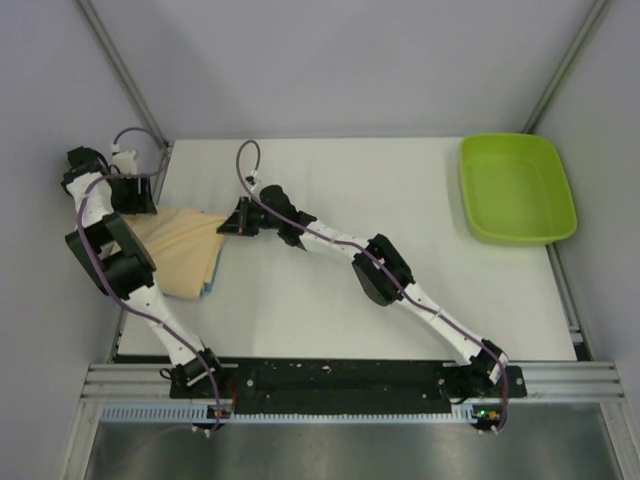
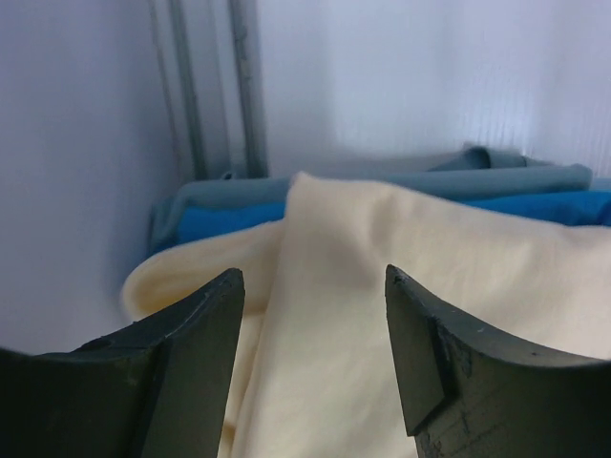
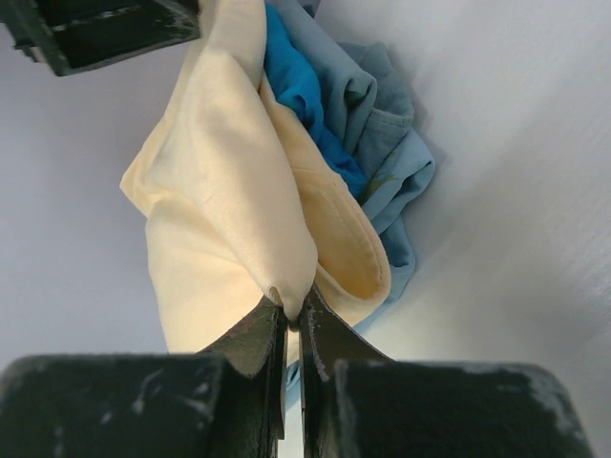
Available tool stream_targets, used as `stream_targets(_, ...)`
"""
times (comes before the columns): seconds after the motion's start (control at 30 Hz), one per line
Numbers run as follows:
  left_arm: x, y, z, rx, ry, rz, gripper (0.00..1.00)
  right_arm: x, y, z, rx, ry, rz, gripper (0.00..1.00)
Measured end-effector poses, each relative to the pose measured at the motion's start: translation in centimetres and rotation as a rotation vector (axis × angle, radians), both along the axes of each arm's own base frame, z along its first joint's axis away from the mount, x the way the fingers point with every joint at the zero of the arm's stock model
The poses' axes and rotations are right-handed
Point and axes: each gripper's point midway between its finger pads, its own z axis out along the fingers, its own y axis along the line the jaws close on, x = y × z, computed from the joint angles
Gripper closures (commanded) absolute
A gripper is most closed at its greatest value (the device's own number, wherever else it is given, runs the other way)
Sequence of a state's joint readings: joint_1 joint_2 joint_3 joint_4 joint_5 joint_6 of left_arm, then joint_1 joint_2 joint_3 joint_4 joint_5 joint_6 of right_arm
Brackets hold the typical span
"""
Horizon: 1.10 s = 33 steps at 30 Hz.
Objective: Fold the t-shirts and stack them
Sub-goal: Smooth out wrinkles on the folded tshirt
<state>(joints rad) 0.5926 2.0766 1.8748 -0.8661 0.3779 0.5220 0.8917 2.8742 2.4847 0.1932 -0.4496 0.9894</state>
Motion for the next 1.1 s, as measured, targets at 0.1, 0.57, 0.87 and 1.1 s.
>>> stream_targets(0.1, 1.1, -1.4, -2.3, -0.032, 0.031, -0.023, 0.37, 0.0, 0.0, 0.0, -0.002, -0.006, 0.001, 1.00)
stream_targets(0.57, 3.5, -1.7, -3.2, -0.041, 0.019, -0.013, 1.00, 0.1, -0.1, -0.3, -0.015, -0.034, 0.004, 1.00)
stream_targets(0.87, -0.6, 0.7, 1.0, 0.040, -0.068, 0.119, 1.00, 0.4, -0.1, -0.3, -0.015, -0.034, -0.011, 1.00)
stream_targets(1.1, -2.7, 3.0, 5.4, 0.110, -0.174, 0.207, 1.00, 0.1, 0.7, 1.4, 0.025, -0.058, -0.022, 1.00)
